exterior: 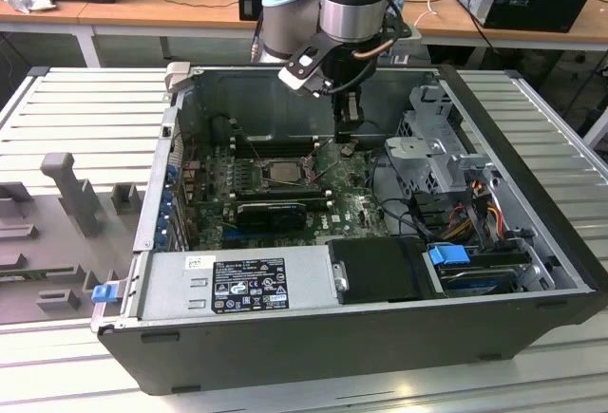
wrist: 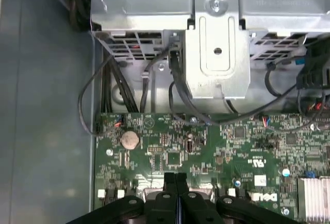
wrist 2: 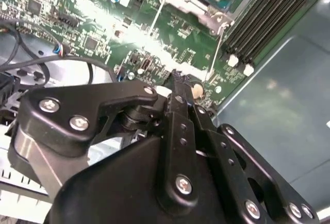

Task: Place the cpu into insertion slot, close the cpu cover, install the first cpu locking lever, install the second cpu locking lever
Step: 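Close the cpu cover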

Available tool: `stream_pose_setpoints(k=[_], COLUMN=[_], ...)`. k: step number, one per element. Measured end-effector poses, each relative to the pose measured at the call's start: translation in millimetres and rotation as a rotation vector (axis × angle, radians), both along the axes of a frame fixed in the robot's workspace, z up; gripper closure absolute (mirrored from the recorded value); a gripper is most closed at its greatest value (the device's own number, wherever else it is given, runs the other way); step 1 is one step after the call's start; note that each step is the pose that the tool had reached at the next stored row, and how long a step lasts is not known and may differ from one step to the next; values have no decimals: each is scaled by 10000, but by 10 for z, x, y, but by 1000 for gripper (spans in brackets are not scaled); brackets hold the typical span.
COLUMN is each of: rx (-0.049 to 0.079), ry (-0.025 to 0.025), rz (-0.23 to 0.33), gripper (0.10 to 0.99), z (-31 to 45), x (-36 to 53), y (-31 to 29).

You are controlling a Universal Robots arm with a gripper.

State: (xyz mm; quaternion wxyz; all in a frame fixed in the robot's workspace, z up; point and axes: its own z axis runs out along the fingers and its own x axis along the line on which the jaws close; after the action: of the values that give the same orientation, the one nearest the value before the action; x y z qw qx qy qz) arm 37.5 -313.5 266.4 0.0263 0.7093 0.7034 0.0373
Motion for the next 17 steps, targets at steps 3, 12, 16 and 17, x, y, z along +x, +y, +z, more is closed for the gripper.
stream_pose_setpoints(k=[3, 12, 16, 17], rx=[1, 0, -5, -6], ry=[4, 4, 295, 348], rz=[0, 7, 10, 9], gripper=[980, 980, 980, 980], z=[-2, -138, -181, -192], x=[58, 114, 123, 123], y=[1, -1, -6, -9])
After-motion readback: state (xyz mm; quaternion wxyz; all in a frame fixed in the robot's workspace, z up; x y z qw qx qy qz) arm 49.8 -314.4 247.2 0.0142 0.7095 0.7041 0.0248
